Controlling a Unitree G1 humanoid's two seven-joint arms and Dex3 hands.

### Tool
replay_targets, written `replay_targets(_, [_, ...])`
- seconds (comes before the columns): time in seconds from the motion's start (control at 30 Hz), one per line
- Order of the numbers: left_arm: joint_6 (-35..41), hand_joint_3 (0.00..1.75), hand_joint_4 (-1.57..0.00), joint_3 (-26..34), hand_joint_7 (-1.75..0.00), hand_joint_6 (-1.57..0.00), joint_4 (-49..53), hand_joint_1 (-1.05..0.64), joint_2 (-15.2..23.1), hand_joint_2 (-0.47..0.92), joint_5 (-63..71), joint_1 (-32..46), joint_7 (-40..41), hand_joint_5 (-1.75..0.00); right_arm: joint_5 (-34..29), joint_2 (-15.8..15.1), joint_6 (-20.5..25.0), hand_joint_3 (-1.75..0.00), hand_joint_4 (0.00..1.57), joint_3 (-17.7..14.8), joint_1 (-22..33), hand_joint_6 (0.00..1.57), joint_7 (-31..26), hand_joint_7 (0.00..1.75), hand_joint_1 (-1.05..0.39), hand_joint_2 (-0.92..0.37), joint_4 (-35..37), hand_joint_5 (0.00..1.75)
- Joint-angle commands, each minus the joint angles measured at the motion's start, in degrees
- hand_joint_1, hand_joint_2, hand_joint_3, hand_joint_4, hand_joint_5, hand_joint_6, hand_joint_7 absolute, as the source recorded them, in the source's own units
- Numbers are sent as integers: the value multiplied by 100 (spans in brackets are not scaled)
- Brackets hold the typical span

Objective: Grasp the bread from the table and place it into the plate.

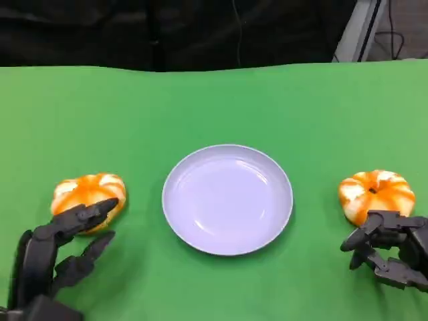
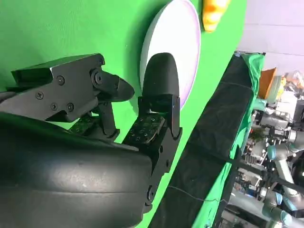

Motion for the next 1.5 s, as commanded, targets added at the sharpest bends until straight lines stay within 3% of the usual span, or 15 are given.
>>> replay_targets(0.03, [590, 20, -77, -249, 0, -65, -513, -36, 291, 92, 710, 199, 778, 0, -26, -153, -45, -67, 90, -68, -74, 95, -99, 93, 3, -79, 52, 133])
replay_targets(0.37, [2082, 18, -75, -934, -1, -64, -1169, -38, 592, 92, 2061, 297, 2514, 0, 7, -148, -43, -67, 90, -80, -88, 95, -55, 93, 3, -79, 85, 133])
replay_targets(0.53, [2681, 17, -71, -1291, 0, -61, -1193, -37, 696, 92, 2329, 208, 2980, 0, 10, -156, -52, -68, 89, -83, -88, 95, -39, 93, 3, -80, 85, 133])
replay_targets(1.0, [3346, 6, -52, -1888, 0, -49, -781, -52, 890, 92, 2231, -219, 3172, 0, 10, -130, -44, -67, 89, -79, -41, 95, -72, 92, 4, -79, 25, 133])
replay_targets(1.5, [3312, 4, -36, -2168, 0, -36, -177, -67, 1050, 92, 1722, -701, 2496, 0, 6, -133, -74, -67, 89, -75, -41, 95, -76, 92, 4, -80, 35, 133])
